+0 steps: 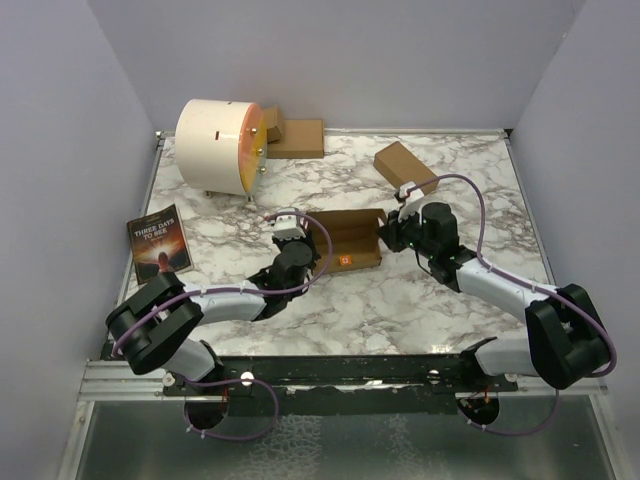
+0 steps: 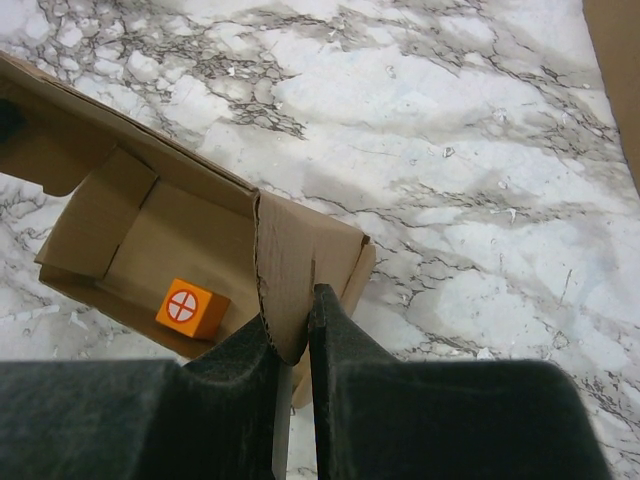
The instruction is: Fold the paper box
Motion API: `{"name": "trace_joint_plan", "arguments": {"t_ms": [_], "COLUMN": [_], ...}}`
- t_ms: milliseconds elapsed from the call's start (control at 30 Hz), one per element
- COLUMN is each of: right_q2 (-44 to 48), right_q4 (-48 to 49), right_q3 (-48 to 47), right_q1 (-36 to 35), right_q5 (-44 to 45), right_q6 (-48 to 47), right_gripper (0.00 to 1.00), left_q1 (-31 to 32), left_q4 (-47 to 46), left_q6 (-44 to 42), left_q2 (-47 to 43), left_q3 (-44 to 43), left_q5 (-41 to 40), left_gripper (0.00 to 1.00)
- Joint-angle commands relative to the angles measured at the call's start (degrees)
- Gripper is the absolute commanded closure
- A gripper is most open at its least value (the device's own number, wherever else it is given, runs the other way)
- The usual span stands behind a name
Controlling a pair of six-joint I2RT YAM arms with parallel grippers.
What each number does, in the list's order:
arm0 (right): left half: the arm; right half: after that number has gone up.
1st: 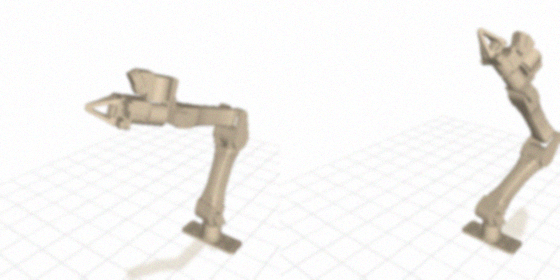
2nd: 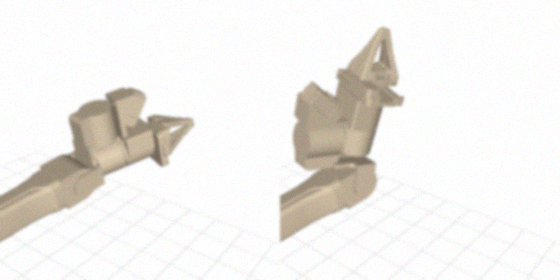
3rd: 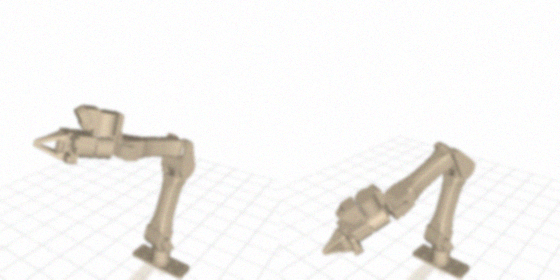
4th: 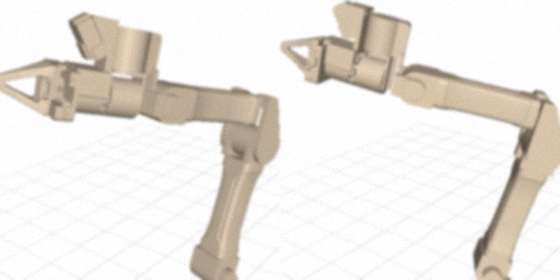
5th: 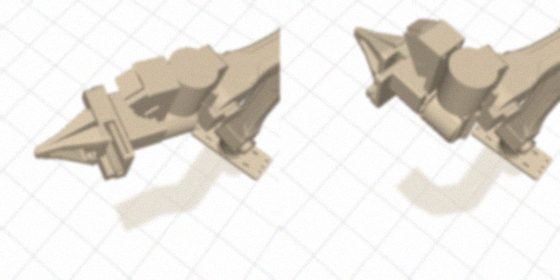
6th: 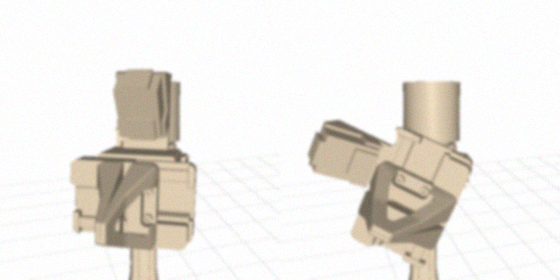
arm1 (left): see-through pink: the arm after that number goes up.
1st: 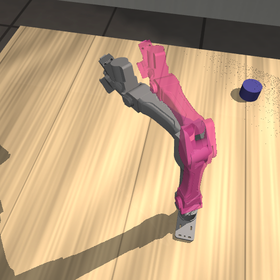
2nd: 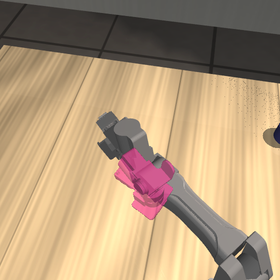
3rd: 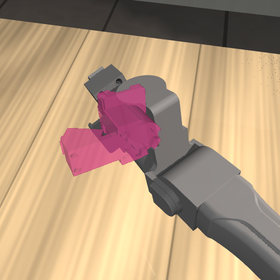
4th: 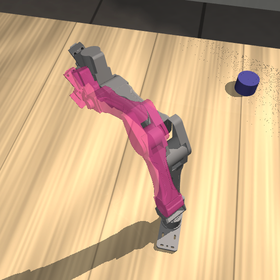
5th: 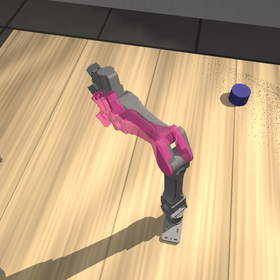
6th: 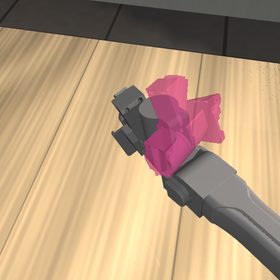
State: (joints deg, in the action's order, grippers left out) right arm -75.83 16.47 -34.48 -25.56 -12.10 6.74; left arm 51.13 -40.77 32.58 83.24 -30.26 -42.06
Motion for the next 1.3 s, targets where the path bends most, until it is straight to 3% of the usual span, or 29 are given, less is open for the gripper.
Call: {"name": "trace_joint_plan", "arguments": {"t_ms": [0, 567, 1267], "right_q2": [0.99, 1.83, 4.03], "right_q4": [-3.49, -7.1, -12.04], "right_q3": [0.89, 0.24, 0.62], "right_q1": [-1.07, -1.07, -1.06], "right_q5": [-3.76, -4.47, -6.44], "right_q6": [0.2, -0.19, -3.56], "right_gripper": [0.9, 0.9, 0.88], "left_q1": [1.25, 1.86, 3.46], "left_q4": [6.11, 8.81, 8.52], "left_q6": [5.63, 8.85, 6.62], "left_q2": [-1.03, -1.08, -2.84], "left_q3": [-1.54, 0.87, 4.82], "left_q5": [1.24, 1.3, 1.34], "left_gripper": [0.99, 0.98, 0.98]}}
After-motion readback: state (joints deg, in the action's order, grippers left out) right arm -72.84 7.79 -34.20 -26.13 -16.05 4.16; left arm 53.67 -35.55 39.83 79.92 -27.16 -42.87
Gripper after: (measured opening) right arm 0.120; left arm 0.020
